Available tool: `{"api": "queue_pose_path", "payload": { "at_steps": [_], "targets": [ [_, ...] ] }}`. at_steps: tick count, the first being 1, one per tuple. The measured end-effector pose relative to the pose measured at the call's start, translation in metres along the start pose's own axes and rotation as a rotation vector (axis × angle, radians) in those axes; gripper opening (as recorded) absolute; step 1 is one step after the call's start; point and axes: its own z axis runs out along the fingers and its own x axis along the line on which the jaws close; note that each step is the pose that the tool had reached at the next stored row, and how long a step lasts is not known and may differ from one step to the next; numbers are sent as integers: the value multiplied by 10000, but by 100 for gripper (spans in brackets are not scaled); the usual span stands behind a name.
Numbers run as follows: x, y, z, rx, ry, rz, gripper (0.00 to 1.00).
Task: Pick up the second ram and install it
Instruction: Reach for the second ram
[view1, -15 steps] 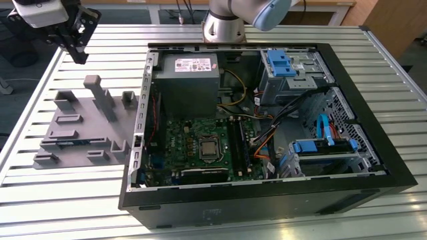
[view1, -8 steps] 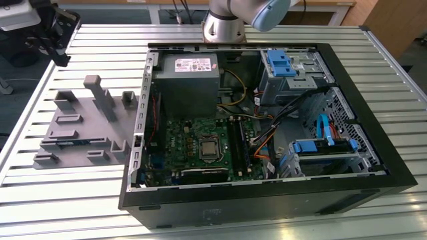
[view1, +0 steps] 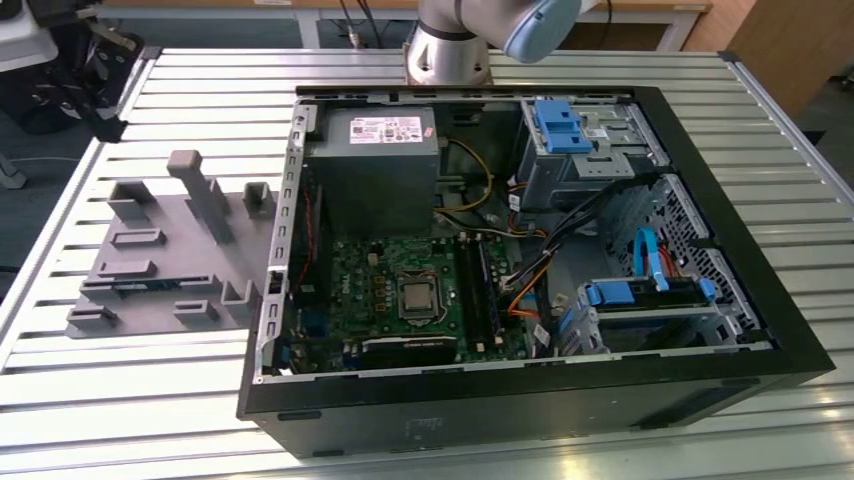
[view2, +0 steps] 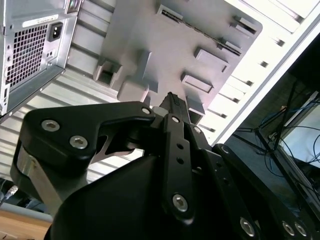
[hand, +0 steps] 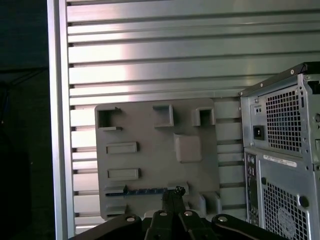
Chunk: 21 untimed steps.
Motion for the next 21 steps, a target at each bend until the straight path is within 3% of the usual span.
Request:
{"api": "queue_pose_path", "payload": {
  "at_steps": [21],
  "targets": [
    [218, -133, 3, -1, 0, -13, 11]
  ]
}}
